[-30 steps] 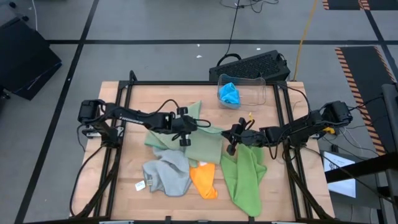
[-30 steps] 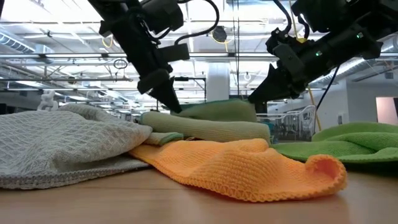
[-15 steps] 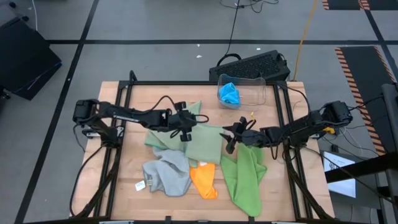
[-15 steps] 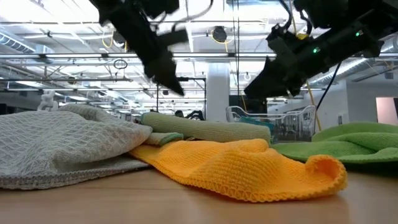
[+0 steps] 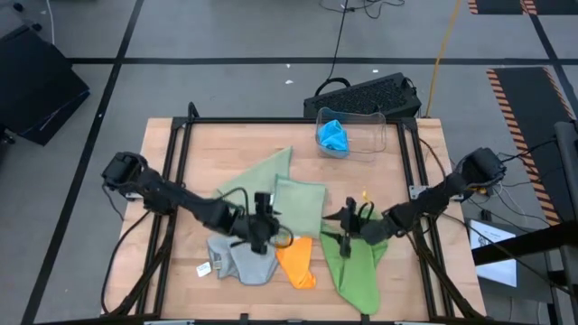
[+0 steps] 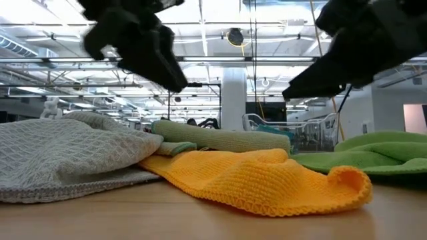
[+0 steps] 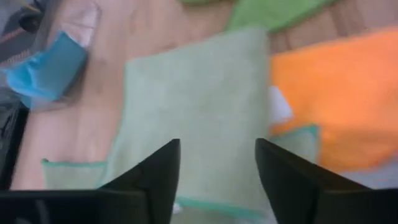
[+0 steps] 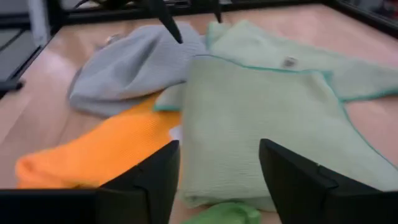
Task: Fold microfiber towels
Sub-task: Fold the right light green microfiber towel
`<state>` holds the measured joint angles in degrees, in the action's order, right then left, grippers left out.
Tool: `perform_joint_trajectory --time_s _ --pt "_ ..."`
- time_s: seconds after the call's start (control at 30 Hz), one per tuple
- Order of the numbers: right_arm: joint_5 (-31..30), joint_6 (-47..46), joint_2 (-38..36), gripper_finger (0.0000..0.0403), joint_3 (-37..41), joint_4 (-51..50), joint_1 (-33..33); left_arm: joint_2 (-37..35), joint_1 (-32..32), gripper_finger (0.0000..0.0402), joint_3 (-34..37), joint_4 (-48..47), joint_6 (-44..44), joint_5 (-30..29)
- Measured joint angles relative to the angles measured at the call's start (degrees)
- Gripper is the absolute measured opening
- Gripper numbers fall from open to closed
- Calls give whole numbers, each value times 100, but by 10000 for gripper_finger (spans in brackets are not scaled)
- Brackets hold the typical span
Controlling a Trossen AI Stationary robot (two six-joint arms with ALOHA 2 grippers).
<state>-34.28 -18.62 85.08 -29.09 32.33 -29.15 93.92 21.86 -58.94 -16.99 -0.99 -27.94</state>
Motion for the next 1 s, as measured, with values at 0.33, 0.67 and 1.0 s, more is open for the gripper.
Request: perform_joint_trajectory --time_s 0.33,0.67,1.0 --pt "-157 552 1287 258 -149 1028 -238 1035 283 277 -14 837 -406 -504" --pt "-161 880 1727 258 -743 444 -258 1297 59 210 -22 763 -442 -668" --pt "-328 1377 1739 258 -749 465 -255 1295 -264 44 -20 719 -346 -63"
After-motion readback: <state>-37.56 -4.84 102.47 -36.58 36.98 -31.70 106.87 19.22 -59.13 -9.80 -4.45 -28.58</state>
